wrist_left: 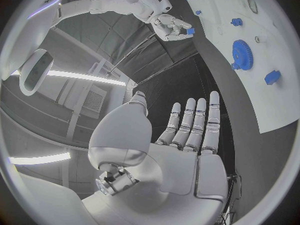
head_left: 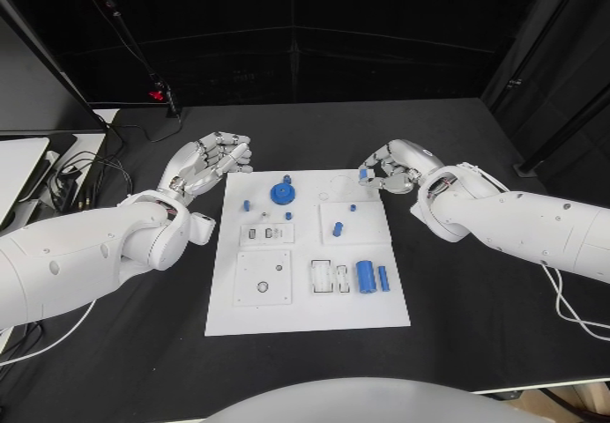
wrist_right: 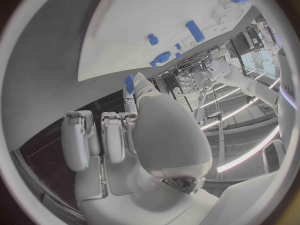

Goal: Assemble the parts on the task board

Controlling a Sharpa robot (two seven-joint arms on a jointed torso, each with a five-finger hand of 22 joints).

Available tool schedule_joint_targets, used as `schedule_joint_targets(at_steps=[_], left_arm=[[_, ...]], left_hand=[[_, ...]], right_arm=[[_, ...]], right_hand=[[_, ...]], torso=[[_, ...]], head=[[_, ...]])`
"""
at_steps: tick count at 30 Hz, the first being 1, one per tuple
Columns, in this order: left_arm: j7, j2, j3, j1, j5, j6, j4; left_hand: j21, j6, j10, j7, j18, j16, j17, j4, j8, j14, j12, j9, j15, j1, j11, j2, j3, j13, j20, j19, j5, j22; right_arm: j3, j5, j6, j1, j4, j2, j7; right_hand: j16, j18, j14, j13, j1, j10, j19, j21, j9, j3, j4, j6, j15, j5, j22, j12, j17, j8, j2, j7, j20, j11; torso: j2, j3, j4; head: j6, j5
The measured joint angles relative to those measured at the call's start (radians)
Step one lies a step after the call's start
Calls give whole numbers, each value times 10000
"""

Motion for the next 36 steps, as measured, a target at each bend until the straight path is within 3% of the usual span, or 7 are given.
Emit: schedule_joint_targets(at_steps=[10, 17, 20, 28, 36], left_arm=[[0, 71, 0, 2, 0, -2, -15], [0, 77, 0, 3, 0, -4, -34], [0, 85, 0, 3, 0, -5, -34], [0, 110, 0, 6, 0, -8, -22], [0, 130, 0, 6, 0, -15, -29]], left_hand=[[0, 0, 0, 0, 0, 0, 0, 0, 0, 0, 0, 0, 0, 0, 0, 0, 0, 0, 0, 0, 0, 0], [0, 0, 0, 0, -1, 43, 0, -2, 0, 0, 0, 0, 0, 0, 0, 0, -53, 0, 0, 0, 0, 0], [0, 0, 0, 0, 0, 43, 0, -2, 0, 0, 0, 0, 0, 0, 0, 0, -52, 0, 0, 0, 0, 0], [0, 0, 0, 0, 0, 43, 0, -2, 0, 0, 0, 0, 0, 0, 0, 0, -52, 0, 0, 0, -1, 0], [0, 0, 0, 0, 0, 43, 0, -2, 0, 0, 0, 0, 0, 0, 0, 0, -52, 0, 0, 0, -1, 1]], right_arm=[[12, 3, 252, 266, 1394, 175, -652], [11, -124, 583, 283, 1952, 651, -1138], [10, -267, 772, 285, 2127, 928, -1382], [10, -712, 1265, 288, 2359, 1554, -2049], [10, -1146, 1651, 275, 2327, 2112, -2854]], right_hand=[[0, -1, 0, 0, 30, 39, 0, 0, 0, 0, -2, 92, 1, 40, -1, 0, 0, -55, 28, 92, 0, 40], [0, -1, 29, 0, 40, 1, 0, 0, -1, 13, -39, 109, 29, 40, -1, 0, -1, -52, 36, 109, 0, 76], [0, -1, 37, 0, 40, 1, 0, 0, -1, -13, -66, 110, 37, 28, -2, 0, 0, -51, 36, 110, 0, 76], [0, 0, 27, 0, 41, 19, 0, 0, -31, -14, -66, 144, 47, -25, -2, 0, -1, -55, 35, 144, 0, 94], [0, -1, -1, 0, 51, 38, 0, 0, -31, -15, -66, 164, 75, -45, -3, 0, -1, -75, 25, 164, 0, 112]], torso=[[0, -5, 24], [-7, -3, 19], [-19, -5, 10], [-26, -11, 12], [-14, -8, 3]], head=[[-47, 268], [-162, 723], [-224, 827], [-322, 996], [-369, 1006]])
